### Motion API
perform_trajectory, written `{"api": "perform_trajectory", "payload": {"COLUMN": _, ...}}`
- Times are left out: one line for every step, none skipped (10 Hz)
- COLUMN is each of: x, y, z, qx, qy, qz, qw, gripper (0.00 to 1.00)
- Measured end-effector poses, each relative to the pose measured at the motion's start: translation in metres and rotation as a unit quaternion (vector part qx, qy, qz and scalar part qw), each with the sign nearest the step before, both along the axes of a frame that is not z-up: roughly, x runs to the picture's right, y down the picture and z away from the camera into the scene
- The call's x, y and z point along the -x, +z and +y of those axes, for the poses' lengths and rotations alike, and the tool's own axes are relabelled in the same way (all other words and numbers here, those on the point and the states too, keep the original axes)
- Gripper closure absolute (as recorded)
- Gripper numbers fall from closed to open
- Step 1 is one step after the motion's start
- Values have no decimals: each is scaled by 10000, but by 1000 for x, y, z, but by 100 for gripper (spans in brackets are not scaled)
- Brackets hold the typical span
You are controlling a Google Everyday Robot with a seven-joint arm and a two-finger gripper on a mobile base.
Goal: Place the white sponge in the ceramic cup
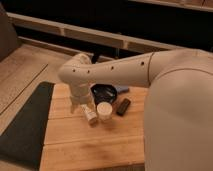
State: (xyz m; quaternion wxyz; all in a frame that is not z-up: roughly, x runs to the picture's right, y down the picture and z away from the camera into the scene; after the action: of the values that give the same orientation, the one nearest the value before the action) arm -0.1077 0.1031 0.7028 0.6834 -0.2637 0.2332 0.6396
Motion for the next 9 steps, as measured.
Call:
{"api": "perform_trajectory", "payload": {"x": 0, "y": 0, "z": 0, "qx": 0, "qy": 0, "qz": 0, "qw": 10000, "gripper": 35}}
{"api": "perform_trajectory", "payload": {"x": 0, "y": 0, "z": 0, "qx": 0, "qy": 0, "qz": 0, "qw": 10000, "gripper": 35}}
{"api": "perform_trajectory", "payload": {"x": 0, "y": 0, "z": 0, "qx": 0, "qy": 0, "qz": 0, "qw": 10000, "gripper": 35}}
{"api": "perform_trajectory", "payload": {"x": 0, "y": 0, "z": 0, "qx": 0, "qy": 0, "qz": 0, "qw": 10000, "gripper": 35}}
{"api": "perform_trajectory", "payload": {"x": 0, "y": 0, "z": 0, "qx": 0, "qy": 0, "qz": 0, "qw": 10000, "gripper": 35}}
{"api": "perform_trajectory", "payload": {"x": 0, "y": -1, "z": -1, "qx": -9, "qy": 2, "qz": -2, "qw": 10000, "gripper": 35}}
{"api": "perform_trajectory", "payload": {"x": 0, "y": -1, "z": -1, "qx": -8, "qy": 1, "qz": -1, "qw": 10000, "gripper": 35}}
{"api": "perform_trajectory", "payload": {"x": 0, "y": 0, "z": -1, "qx": -15, "qy": -6, "qz": -1, "qw": 10000, "gripper": 35}}
{"api": "perform_trajectory", "payload": {"x": -1, "y": 1, "z": -4, "qx": -72, "qy": -29, "qz": 4, "qw": 10000, "gripper": 35}}
